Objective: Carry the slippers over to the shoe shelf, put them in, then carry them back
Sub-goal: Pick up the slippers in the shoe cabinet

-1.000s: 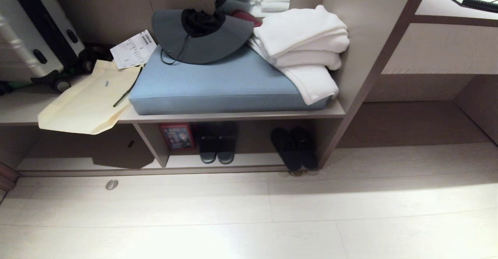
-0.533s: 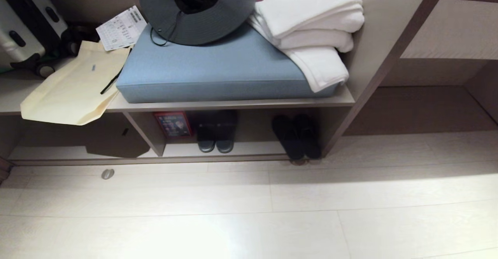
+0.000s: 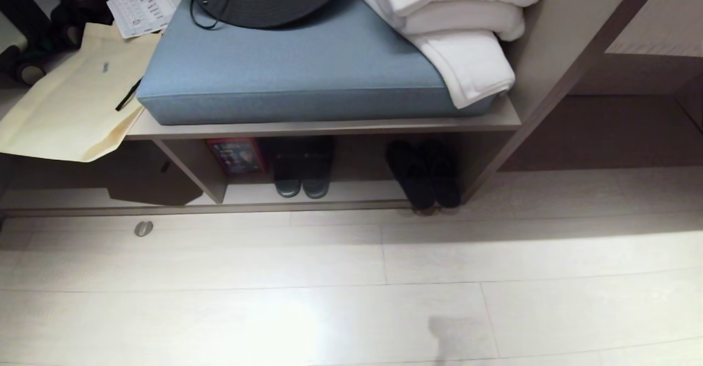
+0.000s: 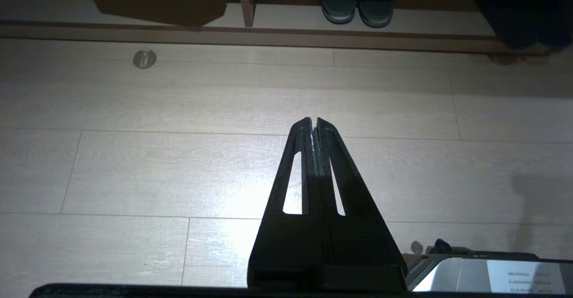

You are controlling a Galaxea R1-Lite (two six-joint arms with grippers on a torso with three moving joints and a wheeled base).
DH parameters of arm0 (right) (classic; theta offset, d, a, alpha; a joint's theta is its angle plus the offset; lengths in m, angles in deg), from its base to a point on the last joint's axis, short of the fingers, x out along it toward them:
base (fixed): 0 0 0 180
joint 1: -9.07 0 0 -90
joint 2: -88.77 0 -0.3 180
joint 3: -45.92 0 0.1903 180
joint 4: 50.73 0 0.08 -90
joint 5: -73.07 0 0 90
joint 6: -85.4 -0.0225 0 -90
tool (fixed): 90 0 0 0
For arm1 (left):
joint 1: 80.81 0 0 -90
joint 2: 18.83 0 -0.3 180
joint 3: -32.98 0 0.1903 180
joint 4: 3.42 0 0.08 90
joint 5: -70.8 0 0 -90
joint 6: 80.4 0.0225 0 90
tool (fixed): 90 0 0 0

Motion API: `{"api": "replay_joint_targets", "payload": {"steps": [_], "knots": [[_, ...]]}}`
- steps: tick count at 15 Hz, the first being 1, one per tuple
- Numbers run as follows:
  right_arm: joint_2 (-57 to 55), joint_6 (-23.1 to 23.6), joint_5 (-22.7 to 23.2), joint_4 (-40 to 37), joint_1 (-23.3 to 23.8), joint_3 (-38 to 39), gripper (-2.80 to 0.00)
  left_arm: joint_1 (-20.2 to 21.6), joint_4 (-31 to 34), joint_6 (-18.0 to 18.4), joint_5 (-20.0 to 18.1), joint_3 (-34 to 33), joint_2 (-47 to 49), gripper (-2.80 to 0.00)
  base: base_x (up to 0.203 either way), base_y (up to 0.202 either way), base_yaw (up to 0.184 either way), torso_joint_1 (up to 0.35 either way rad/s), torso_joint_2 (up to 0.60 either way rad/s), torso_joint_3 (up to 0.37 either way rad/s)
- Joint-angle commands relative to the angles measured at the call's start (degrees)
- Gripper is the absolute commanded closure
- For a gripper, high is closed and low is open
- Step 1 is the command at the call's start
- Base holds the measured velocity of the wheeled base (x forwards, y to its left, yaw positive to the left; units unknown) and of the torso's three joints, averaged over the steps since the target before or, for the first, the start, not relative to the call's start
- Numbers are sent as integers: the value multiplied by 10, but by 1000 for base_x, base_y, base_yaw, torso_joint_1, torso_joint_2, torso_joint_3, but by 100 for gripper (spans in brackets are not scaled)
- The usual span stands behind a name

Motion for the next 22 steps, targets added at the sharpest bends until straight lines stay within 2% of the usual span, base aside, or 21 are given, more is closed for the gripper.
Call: {"api": "replay_joint_targets", "payload": {"steps": [1, 17, 22], "knots": [[0, 0, 0, 0, 0, 0, 0, 0, 0, -1, 0, 0, 0, 0, 0, 0, 0, 4, 4, -206], [0, 7, 3, 0, 0, 0, 0, 0, -10, -2, -1, -3, 0, 0, 0, 0, 0, 0, 4, -198], [0, 22, 1, -1, 0, 0, 0, 0, -10, -1, 0, -3, 0, 0, 0, 0, 0, 0, 3, -196]]}}
